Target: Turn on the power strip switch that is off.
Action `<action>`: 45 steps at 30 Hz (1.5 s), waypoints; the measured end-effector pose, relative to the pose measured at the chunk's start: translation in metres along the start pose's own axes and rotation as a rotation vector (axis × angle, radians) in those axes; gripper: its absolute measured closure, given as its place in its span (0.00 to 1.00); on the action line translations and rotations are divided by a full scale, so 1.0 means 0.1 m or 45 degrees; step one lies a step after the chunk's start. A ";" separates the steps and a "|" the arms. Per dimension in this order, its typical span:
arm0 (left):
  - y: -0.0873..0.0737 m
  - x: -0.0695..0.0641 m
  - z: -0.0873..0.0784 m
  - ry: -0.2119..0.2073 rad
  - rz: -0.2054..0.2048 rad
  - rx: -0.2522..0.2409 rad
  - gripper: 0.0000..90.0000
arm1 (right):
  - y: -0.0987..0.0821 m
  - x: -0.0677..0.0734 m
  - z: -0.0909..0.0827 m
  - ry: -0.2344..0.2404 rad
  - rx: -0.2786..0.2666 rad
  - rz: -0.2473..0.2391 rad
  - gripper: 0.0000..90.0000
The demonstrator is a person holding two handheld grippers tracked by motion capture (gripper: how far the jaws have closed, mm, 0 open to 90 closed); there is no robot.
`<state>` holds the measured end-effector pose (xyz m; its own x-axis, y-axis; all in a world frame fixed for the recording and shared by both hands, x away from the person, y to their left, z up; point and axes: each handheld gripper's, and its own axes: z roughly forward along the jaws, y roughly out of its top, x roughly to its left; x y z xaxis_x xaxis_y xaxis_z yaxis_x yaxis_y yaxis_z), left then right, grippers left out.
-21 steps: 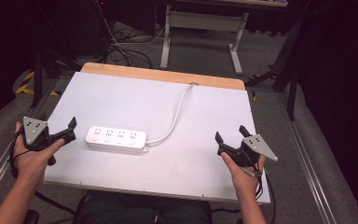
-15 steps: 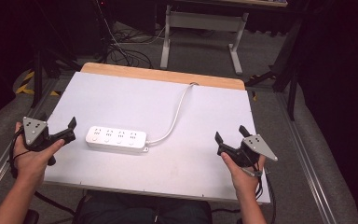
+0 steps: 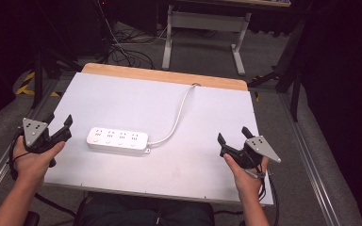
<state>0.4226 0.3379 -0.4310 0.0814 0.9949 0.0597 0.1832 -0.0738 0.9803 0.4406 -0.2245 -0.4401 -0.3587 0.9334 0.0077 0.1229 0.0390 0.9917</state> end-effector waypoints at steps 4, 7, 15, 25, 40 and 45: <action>0.00 0.01 -0.01 0.000 0.012 -0.004 0.68 | 0.00 0.00 0.00 0.002 0.002 -0.002 0.10; 0.01 0.01 -0.02 -0.005 0.020 0.002 0.79 | 0.00 0.00 0.00 0.003 0.001 -0.002 0.10; 0.01 0.00 -0.03 -0.016 0.035 -0.002 0.96 | 0.00 0.00 0.00 0.005 0.002 0.004 0.10; 0.02 0.00 -0.01 -0.041 0.054 0.005 1.00 | 0.00 0.00 -0.01 0.005 0.003 0.004 0.10; 0.09 -0.07 0.07 -0.180 0.080 0.043 1.00 | 0.00 0.00 -0.02 0.006 0.003 0.001 0.10; 0.10 -0.11 0.10 -0.208 0.098 0.053 1.00 | -0.01 0.00 -0.02 0.006 0.003 0.000 0.10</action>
<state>0.4329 0.3258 -0.4238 0.2539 0.9621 0.0997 0.2103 -0.1555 0.9652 0.4390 -0.2252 -0.4404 -0.3628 0.9318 0.0082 0.1254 0.0401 0.9913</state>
